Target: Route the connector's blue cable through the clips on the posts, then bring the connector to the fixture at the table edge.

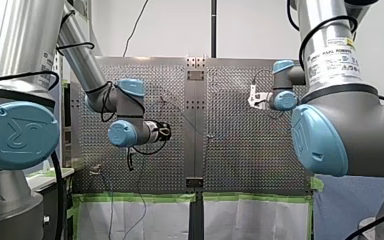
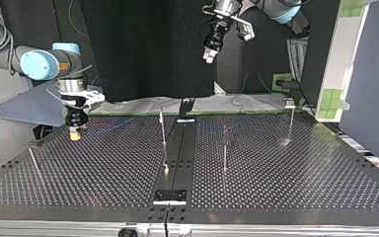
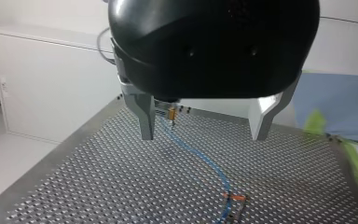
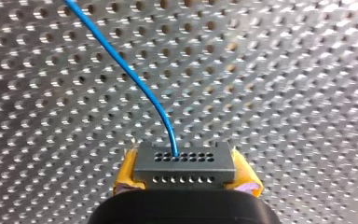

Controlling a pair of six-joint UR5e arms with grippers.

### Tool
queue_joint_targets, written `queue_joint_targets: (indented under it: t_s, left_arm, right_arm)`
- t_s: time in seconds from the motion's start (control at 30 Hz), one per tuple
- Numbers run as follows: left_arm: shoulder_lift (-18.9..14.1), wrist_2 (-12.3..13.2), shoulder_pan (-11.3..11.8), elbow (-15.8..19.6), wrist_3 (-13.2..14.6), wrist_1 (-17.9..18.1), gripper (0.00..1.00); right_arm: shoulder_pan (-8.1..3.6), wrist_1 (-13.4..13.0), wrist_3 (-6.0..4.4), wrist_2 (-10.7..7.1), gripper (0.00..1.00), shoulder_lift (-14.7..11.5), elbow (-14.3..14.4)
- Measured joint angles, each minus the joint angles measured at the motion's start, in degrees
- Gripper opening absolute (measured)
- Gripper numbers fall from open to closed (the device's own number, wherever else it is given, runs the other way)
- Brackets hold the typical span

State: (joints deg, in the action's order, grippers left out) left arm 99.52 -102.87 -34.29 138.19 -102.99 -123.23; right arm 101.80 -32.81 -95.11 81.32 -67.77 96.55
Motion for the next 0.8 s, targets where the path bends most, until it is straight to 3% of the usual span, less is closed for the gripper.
queue_joint_targets:
  t_s: [0.3,0.47,0.8]
  left_arm:
    - [0.0,0.1,0.6,0.9,0.6,0.5,1.0]
    - [0.0,0.2,0.6,0.9,0.5,1.7,1.0]
    - [0.0,0.2,1.0,0.9,0.5,2.5,1.0]
  right_arm:
    - [-0.39,-0.5,-0.62,0.98,0.0,-3.9,0.0]
    - [-0.84,-1.2,-0.69,1.75,0.0,-4.5,-0.1]
    - [-2.74,0.5,0.23,5.93,0.0,-4.2,0.0]
